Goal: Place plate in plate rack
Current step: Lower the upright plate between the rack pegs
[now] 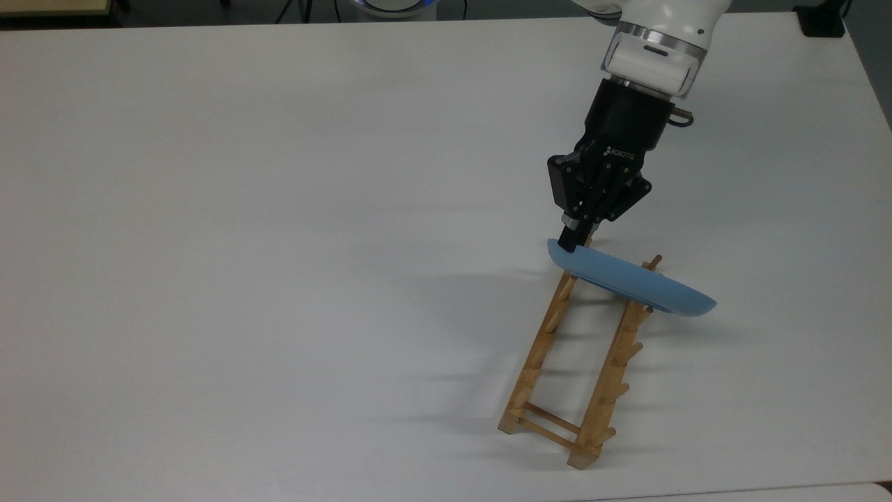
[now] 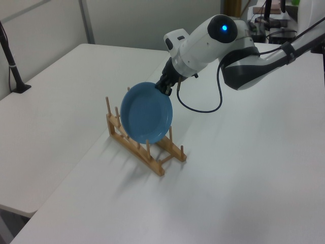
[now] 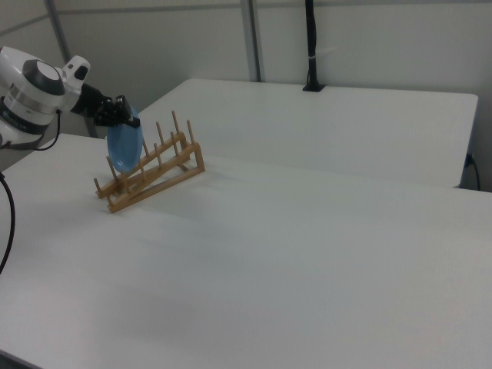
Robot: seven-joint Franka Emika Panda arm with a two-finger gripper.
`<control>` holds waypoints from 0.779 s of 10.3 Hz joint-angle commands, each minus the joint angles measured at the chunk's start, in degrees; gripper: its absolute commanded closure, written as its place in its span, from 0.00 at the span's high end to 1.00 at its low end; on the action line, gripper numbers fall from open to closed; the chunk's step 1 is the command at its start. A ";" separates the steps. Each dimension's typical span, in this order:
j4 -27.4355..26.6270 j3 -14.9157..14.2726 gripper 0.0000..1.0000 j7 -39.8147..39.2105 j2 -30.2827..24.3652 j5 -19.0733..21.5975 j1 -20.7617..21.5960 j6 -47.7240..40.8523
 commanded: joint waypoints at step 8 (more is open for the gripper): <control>-0.74 -0.71 1.00 2.14 -1.86 -2.24 1.45 0.88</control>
